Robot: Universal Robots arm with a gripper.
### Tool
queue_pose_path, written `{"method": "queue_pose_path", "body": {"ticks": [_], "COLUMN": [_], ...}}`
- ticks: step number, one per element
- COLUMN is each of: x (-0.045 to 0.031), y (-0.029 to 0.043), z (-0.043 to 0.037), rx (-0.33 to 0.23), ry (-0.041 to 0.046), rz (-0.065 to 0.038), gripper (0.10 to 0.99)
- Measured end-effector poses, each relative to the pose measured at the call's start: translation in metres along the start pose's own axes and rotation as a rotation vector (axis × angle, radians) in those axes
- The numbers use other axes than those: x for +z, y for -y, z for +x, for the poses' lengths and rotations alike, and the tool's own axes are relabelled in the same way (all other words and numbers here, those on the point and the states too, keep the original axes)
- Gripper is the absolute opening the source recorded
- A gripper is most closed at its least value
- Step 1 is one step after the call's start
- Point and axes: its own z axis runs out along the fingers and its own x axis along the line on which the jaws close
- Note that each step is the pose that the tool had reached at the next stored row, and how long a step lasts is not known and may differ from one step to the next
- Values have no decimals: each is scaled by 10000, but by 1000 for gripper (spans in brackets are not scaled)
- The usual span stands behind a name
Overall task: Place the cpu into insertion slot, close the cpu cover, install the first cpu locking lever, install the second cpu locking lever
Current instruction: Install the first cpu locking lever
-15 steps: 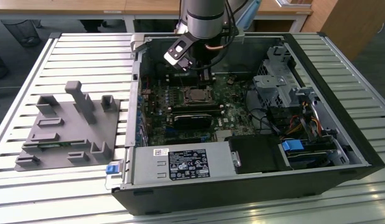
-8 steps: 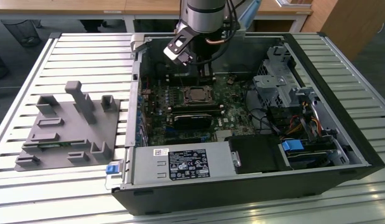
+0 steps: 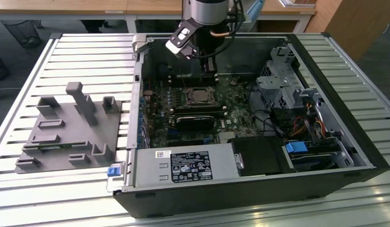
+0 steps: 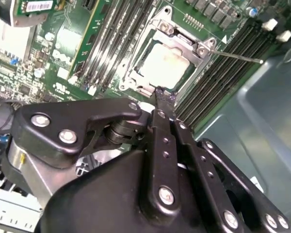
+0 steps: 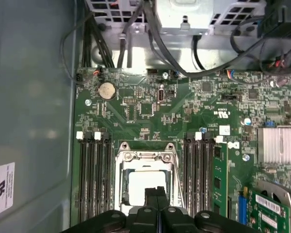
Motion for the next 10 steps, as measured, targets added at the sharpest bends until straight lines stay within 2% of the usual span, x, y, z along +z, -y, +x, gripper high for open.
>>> {"method": "queue_pose_path", "body": {"ticks": [10], "x": [0], "y": [0], "z": [0], "rx": [-1648], "ry": [-104], "rz": [12], "gripper": [106]}}
